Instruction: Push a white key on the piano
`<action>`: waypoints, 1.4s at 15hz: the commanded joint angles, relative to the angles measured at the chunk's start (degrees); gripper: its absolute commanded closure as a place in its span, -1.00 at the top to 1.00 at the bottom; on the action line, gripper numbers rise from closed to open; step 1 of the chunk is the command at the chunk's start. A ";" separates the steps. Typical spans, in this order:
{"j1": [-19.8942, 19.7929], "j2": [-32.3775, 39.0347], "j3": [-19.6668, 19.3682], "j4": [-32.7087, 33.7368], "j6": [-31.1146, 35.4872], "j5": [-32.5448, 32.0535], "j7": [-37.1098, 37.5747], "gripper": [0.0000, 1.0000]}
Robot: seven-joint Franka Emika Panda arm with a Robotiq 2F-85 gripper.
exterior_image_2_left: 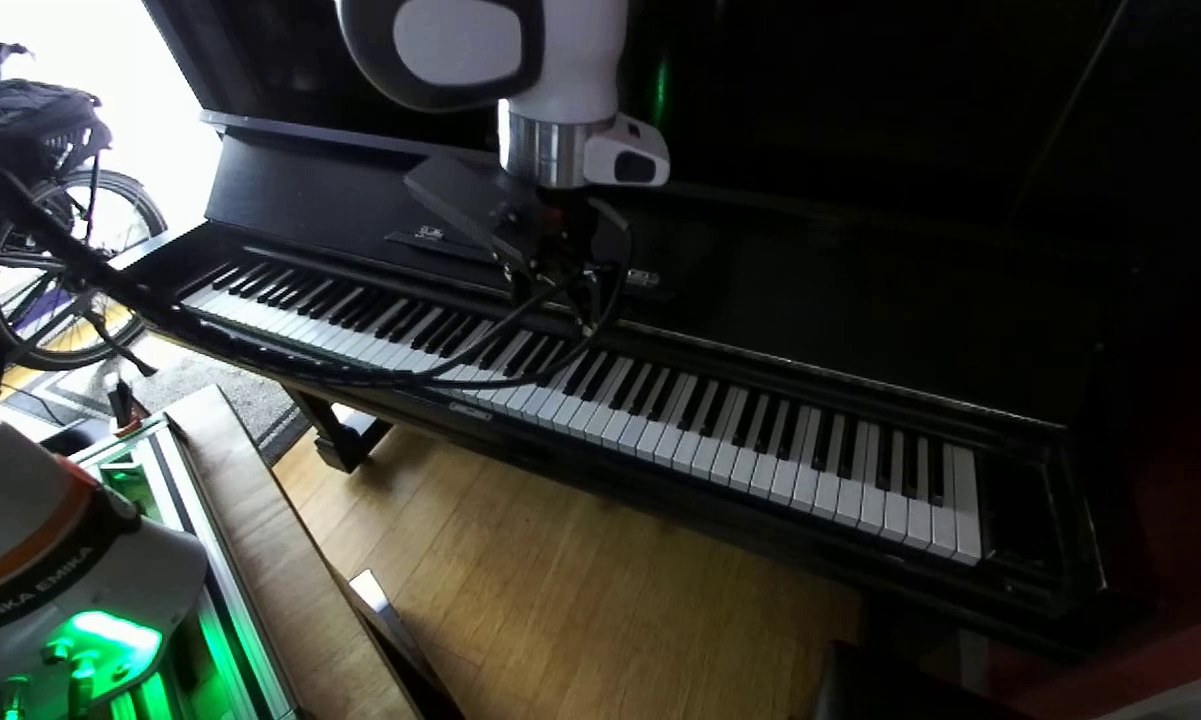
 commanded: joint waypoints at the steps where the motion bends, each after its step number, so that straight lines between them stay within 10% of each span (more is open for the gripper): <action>1: -2.55 7.87 1.94 2.11 7.06 8.64 -7.46 1.00; 10: -2.99 4.99 3.24 0.75 6.65 5.93 -4.69 1.00; 19: -9.81 16.72 7.69 4.94 16.70 12.33 -35.81 1.00; 21: -12.33 19.02 9.39 6.45 16.22 14.80 -42.31 0.47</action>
